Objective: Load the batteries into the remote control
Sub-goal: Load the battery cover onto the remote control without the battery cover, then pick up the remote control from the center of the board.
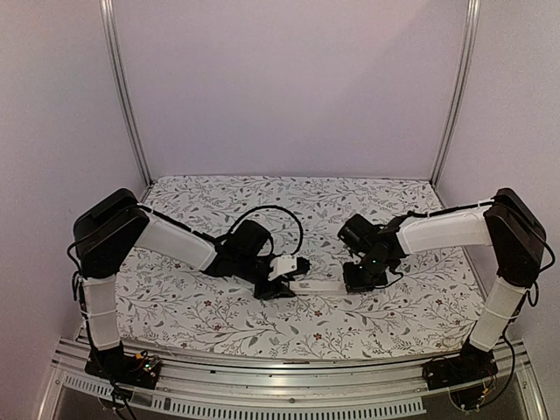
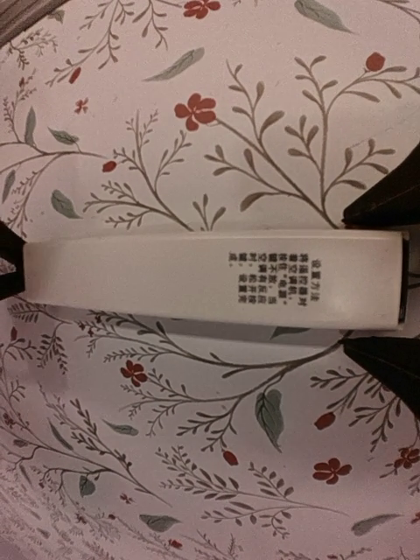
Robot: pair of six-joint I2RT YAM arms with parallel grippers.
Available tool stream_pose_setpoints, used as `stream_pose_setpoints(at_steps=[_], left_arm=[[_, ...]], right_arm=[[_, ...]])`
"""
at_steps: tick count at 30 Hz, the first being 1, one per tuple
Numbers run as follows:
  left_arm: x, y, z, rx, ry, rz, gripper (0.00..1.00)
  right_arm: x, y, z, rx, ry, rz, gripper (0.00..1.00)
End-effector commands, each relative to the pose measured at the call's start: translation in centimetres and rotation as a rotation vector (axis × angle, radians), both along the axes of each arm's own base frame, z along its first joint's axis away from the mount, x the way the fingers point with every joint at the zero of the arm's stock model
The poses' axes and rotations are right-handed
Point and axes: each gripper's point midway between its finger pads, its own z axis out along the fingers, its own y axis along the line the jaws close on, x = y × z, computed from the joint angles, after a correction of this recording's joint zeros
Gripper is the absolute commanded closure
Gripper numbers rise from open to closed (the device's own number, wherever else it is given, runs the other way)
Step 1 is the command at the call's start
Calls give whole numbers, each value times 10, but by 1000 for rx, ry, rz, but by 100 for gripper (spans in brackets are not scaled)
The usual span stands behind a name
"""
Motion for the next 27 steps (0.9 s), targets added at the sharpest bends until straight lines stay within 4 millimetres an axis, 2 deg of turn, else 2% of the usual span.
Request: stream_pose_setpoints(at_steps=[1, 2, 4, 11, 14, 16, 18, 21, 22, 24, 27], left_arm=[[-6, 4, -13, 21, 30, -4, 57], [-7, 4, -13, 20, 32, -5, 57], [-7, 4, -13, 20, 35, -4, 58], [-6, 7, -6, 14, 26, 1, 55], [-4, 7, 14, -19, 3, 8, 47], [-1, 8, 32, -55, -12, 26, 42], [3, 11, 58, -118, -24, 60, 38], [8, 23, 105, -253, -21, 145, 32], [11, 30, 117, -296, -17, 181, 31], [25, 48, 143, -384, -29, 297, 28], [48, 78, 168, -464, -39, 510, 25]], right_arm=[[-14, 50, -6, 42, 32, 94, 100], [-13, 56, -4, 49, 27, 98, 100], [-13, 55, -3, 43, 27, 92, 100], [9, 0, 20, -23, -58, 2, 100], [20, 1, 40, -21, -124, 94, 97], [26, 14, 53, 1, -168, 212, 90], [32, 33, 67, 53, -219, 331, 72], [32, 77, 95, 154, -329, 583, 50], [27, 92, 102, 172, -371, 706, 44], [16, 117, 112, 204, -434, 888, 35], [9, 143, 111, 191, -490, 1094, 32]])
